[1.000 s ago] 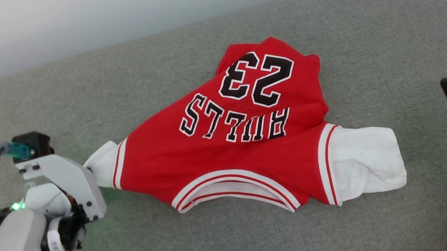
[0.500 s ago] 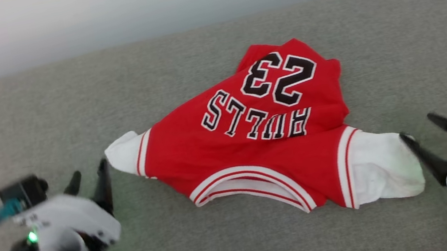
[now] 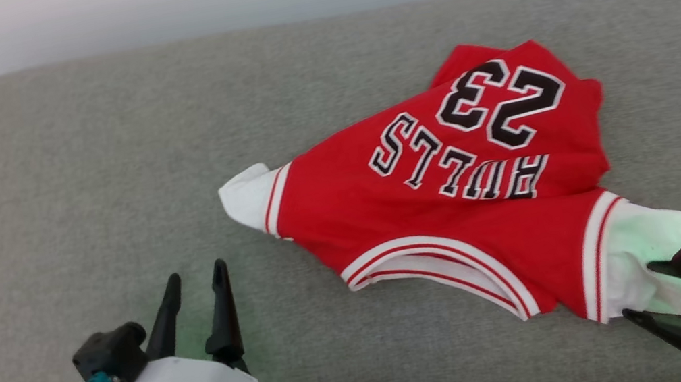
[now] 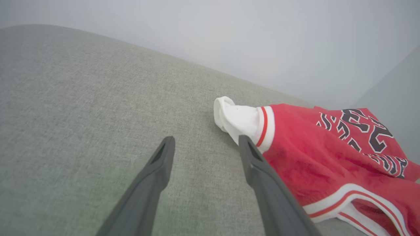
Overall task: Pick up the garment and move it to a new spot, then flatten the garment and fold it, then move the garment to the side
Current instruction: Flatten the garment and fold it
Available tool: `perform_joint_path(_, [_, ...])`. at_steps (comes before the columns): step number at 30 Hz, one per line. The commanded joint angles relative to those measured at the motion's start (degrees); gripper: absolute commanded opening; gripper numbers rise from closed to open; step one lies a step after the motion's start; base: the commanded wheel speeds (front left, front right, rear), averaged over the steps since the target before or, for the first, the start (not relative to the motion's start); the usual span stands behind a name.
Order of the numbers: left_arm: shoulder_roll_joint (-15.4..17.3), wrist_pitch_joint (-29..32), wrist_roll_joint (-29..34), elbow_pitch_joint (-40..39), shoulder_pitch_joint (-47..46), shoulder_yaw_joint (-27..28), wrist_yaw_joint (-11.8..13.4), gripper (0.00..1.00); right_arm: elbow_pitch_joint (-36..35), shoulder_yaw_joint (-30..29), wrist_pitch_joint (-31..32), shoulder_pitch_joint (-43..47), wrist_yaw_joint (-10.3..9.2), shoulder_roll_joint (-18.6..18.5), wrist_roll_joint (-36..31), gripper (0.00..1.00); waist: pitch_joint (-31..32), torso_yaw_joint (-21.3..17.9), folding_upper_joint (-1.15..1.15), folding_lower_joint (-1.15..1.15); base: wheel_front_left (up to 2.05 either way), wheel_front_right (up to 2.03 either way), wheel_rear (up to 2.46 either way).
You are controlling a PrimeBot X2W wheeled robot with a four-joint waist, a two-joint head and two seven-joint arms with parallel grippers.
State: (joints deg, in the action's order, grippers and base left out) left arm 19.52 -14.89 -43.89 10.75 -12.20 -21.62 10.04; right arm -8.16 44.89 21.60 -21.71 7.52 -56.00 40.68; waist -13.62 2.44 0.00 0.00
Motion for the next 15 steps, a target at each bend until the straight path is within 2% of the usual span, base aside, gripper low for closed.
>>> perform_joint_path(1, [-0.5,-0.2,0.9,-0.2,0.4,0.3,-0.3,1.00,0.1,1.4,0.3,-0.9,-0.06,-0.5,-0.4,1.00,-1.5,2.0,0.00,0.00,0.00,0.00,0.00])
perform_joint_path(9, [-3.9,-0.3,4.7,-1.1,0.0,3.4,-2.2,1.00,5.6,11.4,0.8,-5.9,-0.06,-2.0,-1.7,1.00,-3.7,5.4,0.00,0.00,0.00,0.00,0.00])
perform_joint_path(15, [-4.7,-0.3,6.9,-0.7,-0.8,5.6,-4.1,1.00,12.7,16.6,-1.3,-8.7,-0.54,-1.0,-3.4,1.00,-5.0,5.7,0.00,0.00,0.00,0.00,0.00])
